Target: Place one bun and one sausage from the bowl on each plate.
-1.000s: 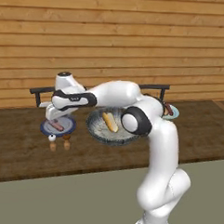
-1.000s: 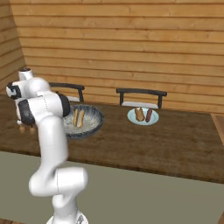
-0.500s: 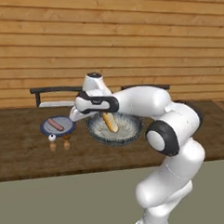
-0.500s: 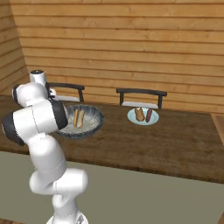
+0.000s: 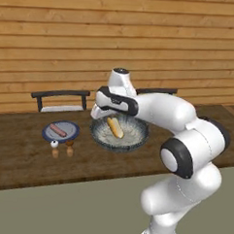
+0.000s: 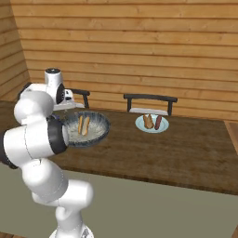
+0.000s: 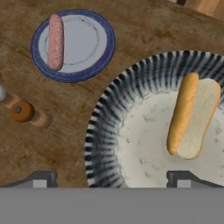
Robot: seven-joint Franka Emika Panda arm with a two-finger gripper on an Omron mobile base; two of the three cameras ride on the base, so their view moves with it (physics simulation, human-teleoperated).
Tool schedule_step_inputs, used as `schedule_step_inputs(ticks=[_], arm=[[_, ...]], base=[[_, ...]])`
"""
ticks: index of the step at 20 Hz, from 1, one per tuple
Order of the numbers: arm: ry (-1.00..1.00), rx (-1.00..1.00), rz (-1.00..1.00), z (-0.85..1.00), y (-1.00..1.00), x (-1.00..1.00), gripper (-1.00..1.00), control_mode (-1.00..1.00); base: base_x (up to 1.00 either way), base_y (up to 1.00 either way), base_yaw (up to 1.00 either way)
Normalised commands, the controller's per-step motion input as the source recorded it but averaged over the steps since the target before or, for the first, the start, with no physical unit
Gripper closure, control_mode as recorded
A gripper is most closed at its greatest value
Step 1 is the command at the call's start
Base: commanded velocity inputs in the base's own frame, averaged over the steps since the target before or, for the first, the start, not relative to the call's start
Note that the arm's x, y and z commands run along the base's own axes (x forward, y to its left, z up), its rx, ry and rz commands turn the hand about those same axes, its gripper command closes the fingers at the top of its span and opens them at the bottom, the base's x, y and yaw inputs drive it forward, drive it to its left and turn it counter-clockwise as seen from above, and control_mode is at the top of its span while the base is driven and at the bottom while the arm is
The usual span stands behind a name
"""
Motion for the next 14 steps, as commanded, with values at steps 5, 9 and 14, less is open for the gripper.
schedule_step_inputs(ticks=[5, 9, 14], arm=[[0.11, -0.01, 0.0, -0.18, -0.25, 0.0, -1.0, -1.0], [0.01, 0.0, 0.0, -0.52, -0.3, -0.02, -1.0, -1.0], [0.01, -0.01, 0.0, -0.06, -0.03, 0.06, -1.0, -1.0]], base=[[0.0, 0.0, 0.0], [0.0, 0.0, 0.0], [0.0, 0.0, 0.0]])
